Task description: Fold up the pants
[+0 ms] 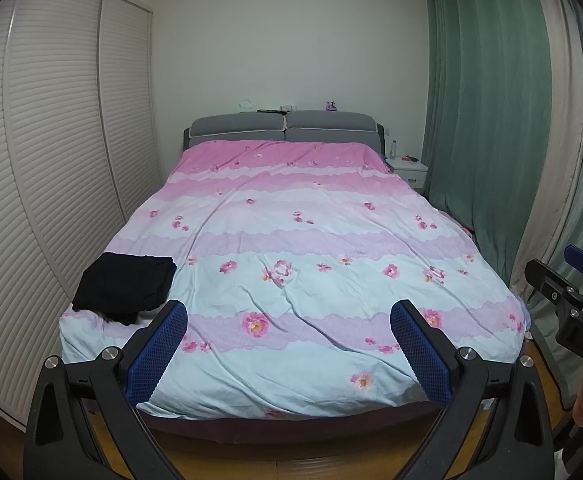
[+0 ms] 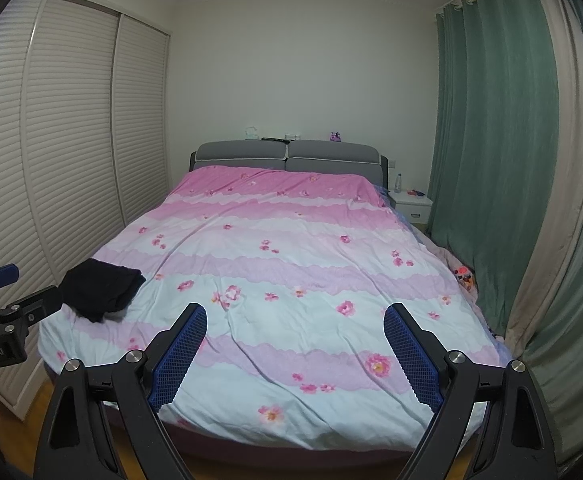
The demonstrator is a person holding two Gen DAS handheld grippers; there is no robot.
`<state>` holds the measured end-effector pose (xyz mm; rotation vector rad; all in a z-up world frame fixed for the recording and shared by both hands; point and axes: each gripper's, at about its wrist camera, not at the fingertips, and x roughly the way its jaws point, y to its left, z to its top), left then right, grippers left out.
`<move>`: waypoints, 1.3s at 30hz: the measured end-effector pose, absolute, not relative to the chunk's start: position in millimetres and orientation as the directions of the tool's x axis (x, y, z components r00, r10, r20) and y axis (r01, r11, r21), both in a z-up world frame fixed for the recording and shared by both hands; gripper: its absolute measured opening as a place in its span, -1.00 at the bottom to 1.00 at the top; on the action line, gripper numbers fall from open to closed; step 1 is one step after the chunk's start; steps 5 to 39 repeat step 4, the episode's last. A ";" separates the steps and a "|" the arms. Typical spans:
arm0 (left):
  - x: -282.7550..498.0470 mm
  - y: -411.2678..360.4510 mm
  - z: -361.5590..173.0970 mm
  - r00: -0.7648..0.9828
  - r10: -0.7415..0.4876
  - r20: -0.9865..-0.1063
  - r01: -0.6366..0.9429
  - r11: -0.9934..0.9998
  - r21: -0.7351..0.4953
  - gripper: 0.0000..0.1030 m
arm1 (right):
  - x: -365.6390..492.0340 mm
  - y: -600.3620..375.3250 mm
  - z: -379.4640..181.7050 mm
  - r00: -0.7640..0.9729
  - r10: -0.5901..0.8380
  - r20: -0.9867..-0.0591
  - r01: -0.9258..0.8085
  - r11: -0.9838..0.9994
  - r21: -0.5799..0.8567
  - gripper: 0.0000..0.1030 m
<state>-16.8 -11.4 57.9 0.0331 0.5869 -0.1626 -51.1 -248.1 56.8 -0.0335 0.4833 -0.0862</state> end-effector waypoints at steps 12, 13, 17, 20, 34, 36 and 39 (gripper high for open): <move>-15.7 -10.8 57.9 0.818 -0.144 -0.556 0.160 0.987 -0.020 1.00 | -49.9 -252.7 57.4 0.882 -0.091 -0.462 0.076 0.996 -0.051 0.77; -15.7 -10.8 57.9 0.818 -0.144 -0.556 0.160 0.987 -0.020 1.00 | -49.9 -252.7 57.4 0.882 -0.091 -0.462 0.076 0.996 -0.051 0.77; -15.7 -10.8 57.9 0.818 -0.144 -0.556 0.160 0.987 -0.020 1.00 | -49.9 -252.7 57.4 0.882 -0.091 -0.462 0.076 0.996 -0.051 0.77; -15.7 -10.8 57.9 0.818 -0.144 -0.556 0.160 0.987 -0.020 1.00 | -49.9 -252.7 57.4 0.882 -0.091 -0.462 0.076 0.996 -0.051 0.77; -15.7 -10.8 57.9 0.818 -0.144 -0.556 0.160 0.987 -0.020 1.00 | -49.9 -252.7 57.4 0.882 -0.091 -0.462 0.076 0.996 -0.051 0.77; -15.7 -10.8 57.9 0.818 -0.144 -0.556 0.160 0.987 -0.020 1.00 | -49.9 -252.7 57.4 0.882 -0.091 -0.462 0.076 0.996 -0.051 0.77; -15.7 -10.8 57.9 0.818 -0.144 -0.556 0.160 0.987 -0.020 1.00 | -49.9 -252.7 57.4 0.882 -0.091 -0.462 0.076 0.996 -0.051 0.77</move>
